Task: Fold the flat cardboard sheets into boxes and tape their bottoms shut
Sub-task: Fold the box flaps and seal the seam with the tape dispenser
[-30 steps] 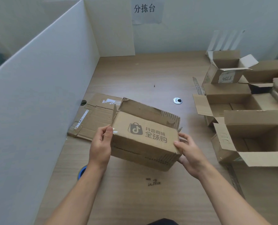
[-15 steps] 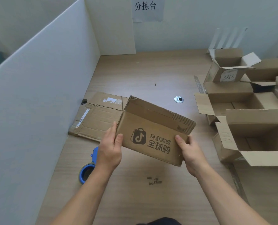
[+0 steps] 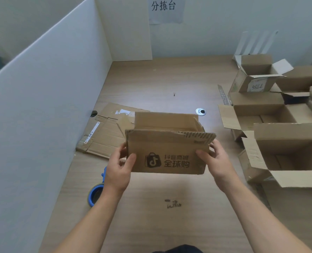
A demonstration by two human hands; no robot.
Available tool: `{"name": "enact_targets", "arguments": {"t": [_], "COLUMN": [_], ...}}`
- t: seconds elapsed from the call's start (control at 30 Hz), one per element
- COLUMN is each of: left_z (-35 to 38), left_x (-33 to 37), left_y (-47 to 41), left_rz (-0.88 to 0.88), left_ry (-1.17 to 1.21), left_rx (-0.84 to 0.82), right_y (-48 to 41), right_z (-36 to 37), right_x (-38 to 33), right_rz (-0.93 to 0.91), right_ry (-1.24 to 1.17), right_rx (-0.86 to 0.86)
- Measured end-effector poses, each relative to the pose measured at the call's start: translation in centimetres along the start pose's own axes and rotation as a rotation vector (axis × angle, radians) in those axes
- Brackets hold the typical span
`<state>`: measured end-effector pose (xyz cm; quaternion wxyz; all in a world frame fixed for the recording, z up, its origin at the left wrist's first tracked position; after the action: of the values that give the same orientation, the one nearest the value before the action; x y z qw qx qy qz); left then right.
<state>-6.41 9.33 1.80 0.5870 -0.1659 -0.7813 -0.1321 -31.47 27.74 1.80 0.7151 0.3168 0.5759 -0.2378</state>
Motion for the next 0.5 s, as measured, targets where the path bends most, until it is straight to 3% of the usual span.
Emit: {"name": "enact_targets", "arguments": {"t": [0.2,0.33,0.43,0.5], "left_z": [0.5,-0.5,-1.1,-2.0], "left_x": [-4.1,-7.7,-9.2,-8.7], "left_y": [0.8,3.0,4.2,4.0], "left_rz": [-0.291,-0.574,-0.602,-0.508], "left_ry": [0.222,0.369,0.340,0.334], "left_rx": [-0.092,-0.111,-0.147,-0.083], "right_y": [1.1,2.4,3.5,3.8], "right_z": [-1.1,-3.0,-3.5,-3.4], "right_x": [3.0,5.3,5.6,4.3], "right_rz": [0.041,0.258,0.342,0.256], "right_ry": [0.039,-0.155,-0.033,0.165], "right_rx": [-0.003,0.027,-0.027,-0.033]}}
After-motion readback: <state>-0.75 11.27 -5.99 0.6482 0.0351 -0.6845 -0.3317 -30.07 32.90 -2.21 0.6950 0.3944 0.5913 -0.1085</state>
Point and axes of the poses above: each hand's wrist, its own y-axis away from the middle knuckle, its own z-axis out of the palm, x = y × z, the point moved 7 cm from there along -y, towards the middle knuckle, and after that the axes turned 5 degrees about -y, right-handed, at the moved point
